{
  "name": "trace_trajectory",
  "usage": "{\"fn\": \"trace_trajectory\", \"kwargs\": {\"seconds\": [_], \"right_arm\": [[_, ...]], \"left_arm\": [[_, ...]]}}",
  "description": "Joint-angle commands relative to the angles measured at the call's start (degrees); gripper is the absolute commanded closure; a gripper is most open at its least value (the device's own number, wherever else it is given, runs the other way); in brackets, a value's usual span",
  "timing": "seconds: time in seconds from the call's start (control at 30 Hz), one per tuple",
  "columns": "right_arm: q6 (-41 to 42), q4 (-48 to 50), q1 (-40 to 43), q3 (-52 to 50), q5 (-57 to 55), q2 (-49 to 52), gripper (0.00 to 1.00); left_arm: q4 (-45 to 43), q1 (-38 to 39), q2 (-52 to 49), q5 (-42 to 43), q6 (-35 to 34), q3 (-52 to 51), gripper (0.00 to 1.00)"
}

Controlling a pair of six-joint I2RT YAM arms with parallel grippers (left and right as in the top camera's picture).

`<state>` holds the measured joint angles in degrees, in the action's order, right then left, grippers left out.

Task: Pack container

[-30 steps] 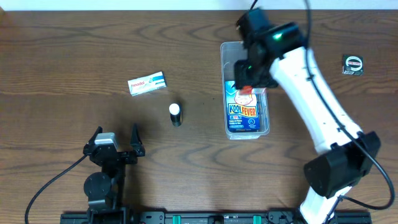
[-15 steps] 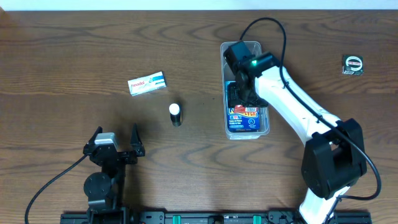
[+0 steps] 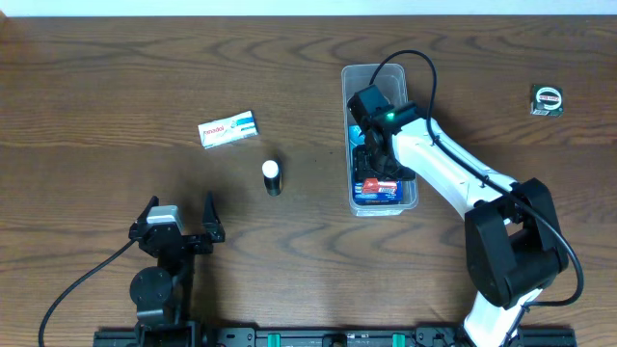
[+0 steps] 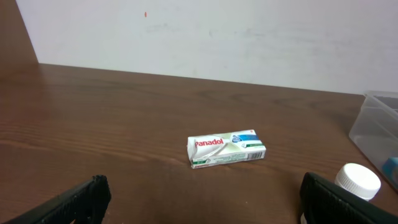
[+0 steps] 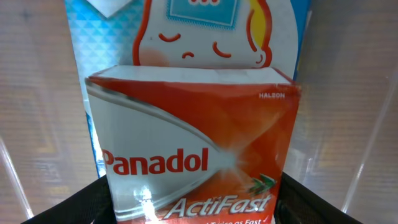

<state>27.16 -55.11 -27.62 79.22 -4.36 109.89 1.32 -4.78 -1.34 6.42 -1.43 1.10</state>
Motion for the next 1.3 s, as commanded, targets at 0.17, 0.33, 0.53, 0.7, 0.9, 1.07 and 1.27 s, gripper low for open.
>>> {"fn": "trace_trajectory", "kwargs": {"seconds": [0.17, 0.33, 0.53, 0.7, 0.9, 1.07, 1.27], "right_arm": [[-3.69, -0.44, 1.22, 2.64, -0.11, -2.78, 0.27], [-5.62, -2.67, 1.77, 6.62, -0.09, -6.36, 0.25], [-9.53, -5.60, 5.16, 12.70, -0.13, -11.37, 0.20], [-16.39, -4.70, 15.19, 14.64, -0.13, -15.43, 0.11], [-35.15, 1.25, 29.99, 14.62, 0.52, -14.58, 0.01], [-35.85, 9.38, 39.60, 14.62, 5.14, -9.55, 0.01], [-40.79, 17.44, 45.53, 14.62, 8.26, -0.59, 0.01]], "left_arm": [[2.08, -0.13, -0.02, 0.46, 0.55, -0.87, 0.02], [2.08, -0.13, -0.02, 0.46, 0.55, -0.87, 0.02], [2.08, -0.13, -0.02, 0.46, 0.55, -0.87, 0.02], [2.08, -0.13, -0.02, 0.46, 0.55, -0.87, 0.02], [2.08, -0.13, -0.02, 0.46, 0.55, -0.87, 0.02], [2.08, -0.13, -0.02, 0.46, 0.55, -0.87, 0.02], [2.08, -0.13, -0.02, 0.46, 0.55, -0.87, 0.02]]}}
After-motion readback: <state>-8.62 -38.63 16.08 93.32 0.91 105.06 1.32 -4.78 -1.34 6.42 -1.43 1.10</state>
